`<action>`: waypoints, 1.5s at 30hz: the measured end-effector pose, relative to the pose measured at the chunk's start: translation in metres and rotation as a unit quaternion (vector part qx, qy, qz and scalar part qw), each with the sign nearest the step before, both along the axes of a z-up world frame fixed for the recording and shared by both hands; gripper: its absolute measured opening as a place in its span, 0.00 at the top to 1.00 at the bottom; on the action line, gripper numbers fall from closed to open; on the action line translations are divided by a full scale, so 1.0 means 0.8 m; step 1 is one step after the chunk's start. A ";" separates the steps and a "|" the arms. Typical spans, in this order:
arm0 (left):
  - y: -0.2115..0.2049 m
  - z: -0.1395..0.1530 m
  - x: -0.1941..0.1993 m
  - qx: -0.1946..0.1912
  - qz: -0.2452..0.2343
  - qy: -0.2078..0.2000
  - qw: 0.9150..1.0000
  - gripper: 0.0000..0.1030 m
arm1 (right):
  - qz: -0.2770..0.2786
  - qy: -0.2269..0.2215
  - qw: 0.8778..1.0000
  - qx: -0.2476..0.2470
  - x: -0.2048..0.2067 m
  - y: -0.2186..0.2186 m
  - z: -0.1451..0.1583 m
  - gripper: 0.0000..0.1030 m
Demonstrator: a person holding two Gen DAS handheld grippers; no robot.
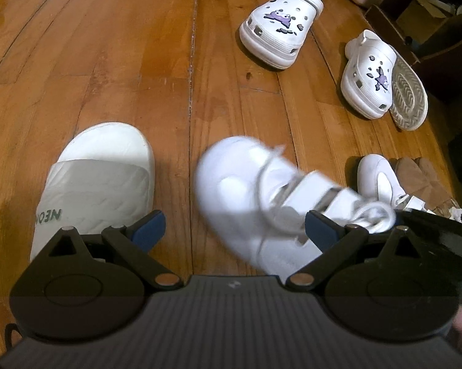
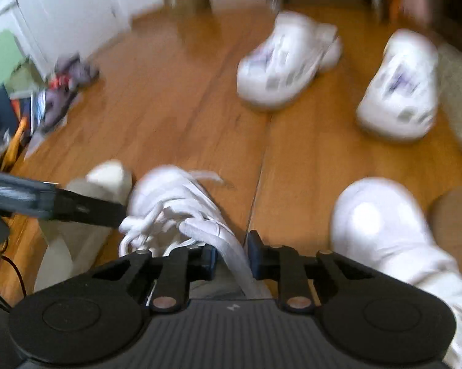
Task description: Organize scattered shoes
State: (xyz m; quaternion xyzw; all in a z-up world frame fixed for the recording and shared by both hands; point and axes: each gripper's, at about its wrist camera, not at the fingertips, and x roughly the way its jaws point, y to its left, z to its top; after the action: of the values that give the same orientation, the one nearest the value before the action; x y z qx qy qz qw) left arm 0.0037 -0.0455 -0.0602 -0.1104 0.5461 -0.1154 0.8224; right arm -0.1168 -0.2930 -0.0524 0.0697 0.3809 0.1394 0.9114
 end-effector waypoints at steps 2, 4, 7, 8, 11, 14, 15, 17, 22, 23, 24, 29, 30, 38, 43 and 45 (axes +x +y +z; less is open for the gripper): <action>-0.003 -0.001 0.000 0.001 -0.004 0.002 1.000 0.04 | -0.043 0.003 0.999 0.001 -0.019 -0.012 0.012 0.80; -0.008 -0.001 0.000 0.002 -0.011 0.003 1.000 0.04 | -0.066 0.021 0.998 0.014 -0.022 -0.025 0.010 0.80; -0.017 -0.001 -0.003 0.005 -0.023 0.002 1.000 0.04 | -0.120 0.091 0.988 0.038 -0.021 -0.056 -0.005 0.77; -0.020 -0.001 -0.004 0.007 -0.027 0.002 1.000 0.04 | -0.135 0.107 0.984 0.040 -0.023 -0.064 -0.009 0.75; -0.026 -0.003 -0.004 0.015 -0.035 0.005 0.999 0.04 | -0.124 0.084 0.989 0.014 -0.037 -0.070 -0.005 0.50; -0.028 -0.006 -0.004 0.022 -0.037 0.010 0.999 0.04 | -0.109 0.040 0.993 -0.027 -0.058 -0.068 0.012 0.43; -0.029 -0.006 -0.004 0.023 -0.036 0.011 0.999 0.04 | -0.101 0.023 0.994 -0.040 -0.064 -0.065 0.020 0.39; -0.029 -0.007 -0.003 0.023 -0.036 0.013 0.999 0.04 | -0.079 0.010 0.996 -0.051 -0.064 -0.061 0.023 0.34; -0.034 -0.007 -0.004 0.027 -0.042 0.014 0.999 0.04 | -0.047 0.017 0.994 -0.101 -0.059 -0.043 0.011 0.36; -0.035 -0.007 -0.005 0.027 -0.043 0.015 0.999 0.04 | -0.039 0.020 0.994 -0.102 -0.058 -0.040 0.010 0.37; -0.035 -0.007 -0.005 0.028 -0.044 0.015 0.998 0.04 | -0.030 0.021 0.994 -0.101 -0.057 -0.036 0.009 0.37; -0.038 -0.009 -0.004 0.033 -0.046 0.017 0.998 0.04 | -0.011 0.002 0.992 -0.128 -0.042 -0.024 -0.006 0.36; -0.039 -0.010 -0.005 0.034 -0.047 0.018 0.998 0.04 | -0.013 0.003 0.993 -0.116 -0.037 -0.026 -0.010 0.36; -0.045 -0.014 -0.007 0.044 -0.055 0.021 0.997 0.04 | -0.070 0.050 0.996 0.020 -0.018 -0.072 -0.021 0.76; -0.046 -0.012 -0.008 0.042 -0.055 0.017 0.997 0.04 | -0.086 0.041 0.995 -0.024 -0.033 -0.054 -0.010 0.78; -0.047 -0.012 -0.009 0.042 -0.058 0.015 0.997 0.04 | -0.090 0.037 0.994 -0.050 -0.037 -0.043 -0.012 0.76</action>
State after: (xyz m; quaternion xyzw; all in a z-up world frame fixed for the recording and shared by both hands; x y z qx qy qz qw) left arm -0.0036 -0.0834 -0.0699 -0.0458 0.5685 -0.1387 0.8096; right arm -0.1468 -0.3271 -0.0619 0.0635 0.4132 0.0347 0.9077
